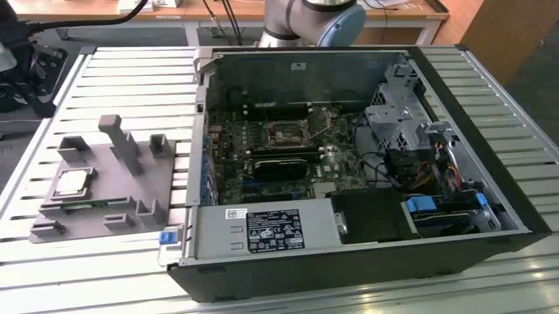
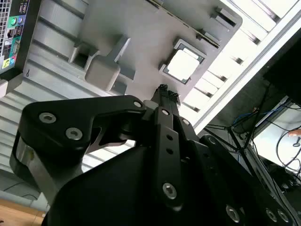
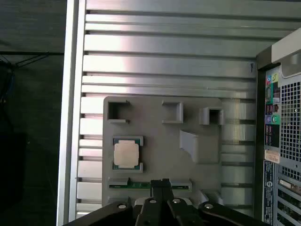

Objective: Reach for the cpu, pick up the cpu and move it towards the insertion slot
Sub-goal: 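Pick up the cpu and move it towards the insertion slot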

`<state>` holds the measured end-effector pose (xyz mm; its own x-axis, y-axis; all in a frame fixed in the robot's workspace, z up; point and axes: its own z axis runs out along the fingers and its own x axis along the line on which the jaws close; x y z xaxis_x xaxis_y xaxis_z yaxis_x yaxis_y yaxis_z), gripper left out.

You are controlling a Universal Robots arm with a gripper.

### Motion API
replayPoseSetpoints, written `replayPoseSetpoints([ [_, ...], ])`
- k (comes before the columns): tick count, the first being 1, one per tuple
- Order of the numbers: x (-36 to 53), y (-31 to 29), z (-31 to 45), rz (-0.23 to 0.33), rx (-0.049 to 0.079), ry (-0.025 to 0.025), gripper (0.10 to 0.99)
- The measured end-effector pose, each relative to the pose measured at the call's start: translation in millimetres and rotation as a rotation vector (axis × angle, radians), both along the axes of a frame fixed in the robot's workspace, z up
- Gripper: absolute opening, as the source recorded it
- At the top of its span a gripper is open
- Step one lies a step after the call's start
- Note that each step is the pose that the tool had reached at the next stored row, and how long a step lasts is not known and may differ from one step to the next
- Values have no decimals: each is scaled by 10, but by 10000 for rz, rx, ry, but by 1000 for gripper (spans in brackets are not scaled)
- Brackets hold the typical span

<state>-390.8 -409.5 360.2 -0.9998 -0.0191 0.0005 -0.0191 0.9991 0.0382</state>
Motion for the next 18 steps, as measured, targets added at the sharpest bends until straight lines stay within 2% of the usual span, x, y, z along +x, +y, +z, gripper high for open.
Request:
replayPoseSetpoints([
  [7, -34, 0, -3, -1, 0, 0, 106],
  [18, -266, 0, -29, -1, 0, 0, 106],
])
